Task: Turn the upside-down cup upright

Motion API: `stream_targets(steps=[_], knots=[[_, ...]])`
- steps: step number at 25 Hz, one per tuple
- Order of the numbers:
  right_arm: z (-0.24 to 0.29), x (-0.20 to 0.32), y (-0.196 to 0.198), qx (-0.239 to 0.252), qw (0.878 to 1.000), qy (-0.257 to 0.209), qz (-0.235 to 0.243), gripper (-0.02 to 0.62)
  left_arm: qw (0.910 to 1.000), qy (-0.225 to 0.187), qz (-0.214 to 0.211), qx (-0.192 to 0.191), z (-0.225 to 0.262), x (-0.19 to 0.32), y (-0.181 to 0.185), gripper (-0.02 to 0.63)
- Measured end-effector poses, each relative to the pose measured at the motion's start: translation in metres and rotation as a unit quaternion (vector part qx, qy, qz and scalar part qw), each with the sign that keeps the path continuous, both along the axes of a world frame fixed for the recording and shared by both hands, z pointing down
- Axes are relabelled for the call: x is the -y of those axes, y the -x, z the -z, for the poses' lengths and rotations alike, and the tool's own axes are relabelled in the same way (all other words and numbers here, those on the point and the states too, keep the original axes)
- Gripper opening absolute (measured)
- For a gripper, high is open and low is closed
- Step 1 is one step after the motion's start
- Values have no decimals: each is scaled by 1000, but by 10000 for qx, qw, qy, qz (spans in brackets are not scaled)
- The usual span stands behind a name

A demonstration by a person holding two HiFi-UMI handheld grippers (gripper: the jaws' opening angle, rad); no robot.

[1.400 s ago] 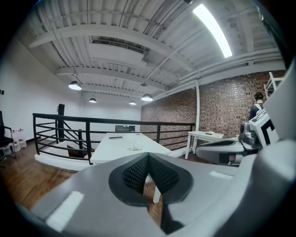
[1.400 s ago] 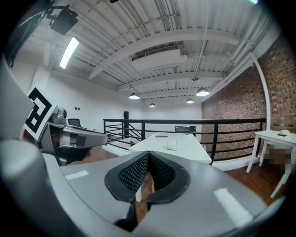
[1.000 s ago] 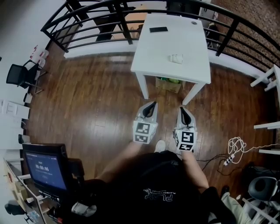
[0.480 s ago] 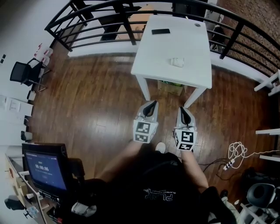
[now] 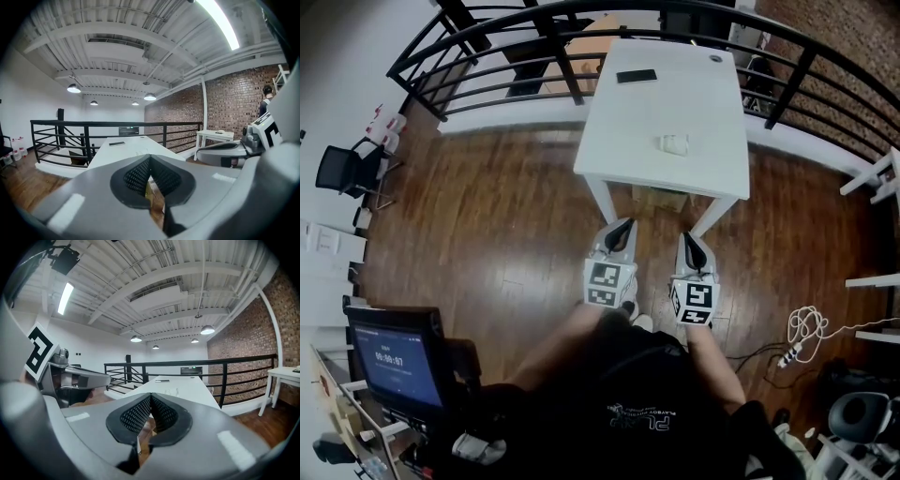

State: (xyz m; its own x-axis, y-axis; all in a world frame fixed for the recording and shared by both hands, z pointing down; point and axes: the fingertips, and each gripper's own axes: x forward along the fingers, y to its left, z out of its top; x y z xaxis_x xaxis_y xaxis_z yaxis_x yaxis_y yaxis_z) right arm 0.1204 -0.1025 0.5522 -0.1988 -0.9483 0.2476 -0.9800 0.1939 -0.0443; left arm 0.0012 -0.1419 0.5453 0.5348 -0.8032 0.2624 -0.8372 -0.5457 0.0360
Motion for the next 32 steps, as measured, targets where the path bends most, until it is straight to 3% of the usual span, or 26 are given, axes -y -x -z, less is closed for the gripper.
stream_targets(steps=[3, 10, 16, 24, 32], knots=[[0, 32, -4, -49, 10000, 7, -38, 14, 10000, -36, -59, -44, 1, 35, -4, -5], [-7, 49, -8, -89, 9999, 3, -119, 14, 9995, -163, -262, -69, 2, 50, -17, -5], [2, 100, 9, -144, 9999, 0, -49, 14, 9995, -105, -257, -116, 8, 100, -2, -5], [-3, 127, 9, -273, 9994, 161, -151, 14, 9989, -72, -406, -215, 9, 132, -2, -5], [-8, 149, 4, -247, 9992, 313, -98, 14, 9992, -10, -165, -371, 2, 166, 3, -5]])
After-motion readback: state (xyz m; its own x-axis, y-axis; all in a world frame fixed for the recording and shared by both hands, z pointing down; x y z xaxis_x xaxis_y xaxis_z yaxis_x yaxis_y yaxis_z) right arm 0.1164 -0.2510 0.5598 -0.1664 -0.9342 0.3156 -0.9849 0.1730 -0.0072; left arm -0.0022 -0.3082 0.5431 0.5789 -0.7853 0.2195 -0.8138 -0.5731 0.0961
